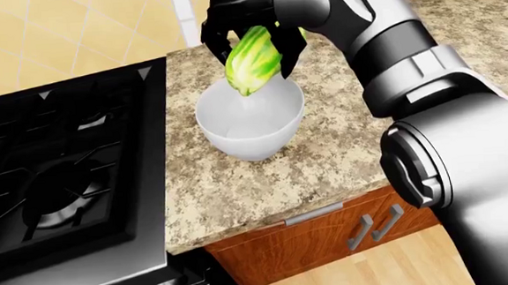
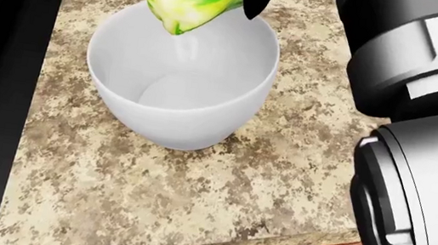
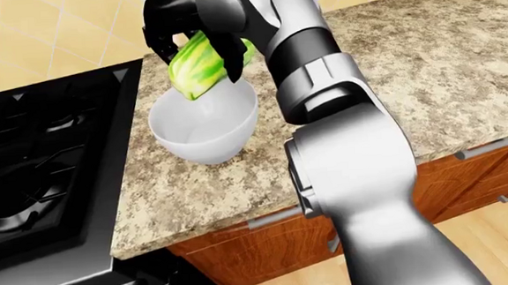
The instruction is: Pick the zucchini from the pan and place it in the bowl.
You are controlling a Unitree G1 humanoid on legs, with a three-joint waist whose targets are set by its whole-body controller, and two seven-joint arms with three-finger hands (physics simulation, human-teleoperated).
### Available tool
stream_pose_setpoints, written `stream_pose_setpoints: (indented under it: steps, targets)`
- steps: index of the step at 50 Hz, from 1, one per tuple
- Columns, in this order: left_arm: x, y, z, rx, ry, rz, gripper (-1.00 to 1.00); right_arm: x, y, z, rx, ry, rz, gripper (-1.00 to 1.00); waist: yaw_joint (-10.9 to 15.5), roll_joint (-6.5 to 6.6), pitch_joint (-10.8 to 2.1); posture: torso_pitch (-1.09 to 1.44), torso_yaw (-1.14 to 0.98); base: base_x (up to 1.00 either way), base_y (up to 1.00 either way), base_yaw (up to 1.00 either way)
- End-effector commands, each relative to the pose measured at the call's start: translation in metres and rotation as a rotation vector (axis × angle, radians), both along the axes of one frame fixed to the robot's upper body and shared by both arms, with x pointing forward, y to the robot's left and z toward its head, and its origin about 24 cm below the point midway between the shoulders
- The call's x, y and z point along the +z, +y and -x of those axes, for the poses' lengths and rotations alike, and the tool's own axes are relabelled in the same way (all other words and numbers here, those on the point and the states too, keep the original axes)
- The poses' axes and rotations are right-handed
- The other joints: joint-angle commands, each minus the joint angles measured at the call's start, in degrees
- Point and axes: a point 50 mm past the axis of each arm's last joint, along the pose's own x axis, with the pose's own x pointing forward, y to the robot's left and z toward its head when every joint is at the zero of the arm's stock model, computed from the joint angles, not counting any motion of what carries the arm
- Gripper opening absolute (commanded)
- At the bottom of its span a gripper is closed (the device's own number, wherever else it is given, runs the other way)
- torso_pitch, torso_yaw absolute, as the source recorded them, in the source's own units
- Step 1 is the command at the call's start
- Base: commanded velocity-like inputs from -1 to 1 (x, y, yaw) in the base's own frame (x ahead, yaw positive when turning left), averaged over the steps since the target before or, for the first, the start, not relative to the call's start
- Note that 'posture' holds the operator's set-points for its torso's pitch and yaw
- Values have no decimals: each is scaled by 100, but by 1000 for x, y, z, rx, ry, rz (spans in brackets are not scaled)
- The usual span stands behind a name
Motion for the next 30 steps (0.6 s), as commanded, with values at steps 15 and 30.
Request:
stream_pose_setpoints:
  steps: [15,30]
  targets:
    - [12,-3,8,12,-64,-39,100,24,13,15,60,-71,-33,-100,-12,48,-164,0,0,0,0,0]
    - [13,-2,9,13,-65,-39,100,21,21,20,97,-45,-29,-100,-20,59,-165,0,0,0,0,0]
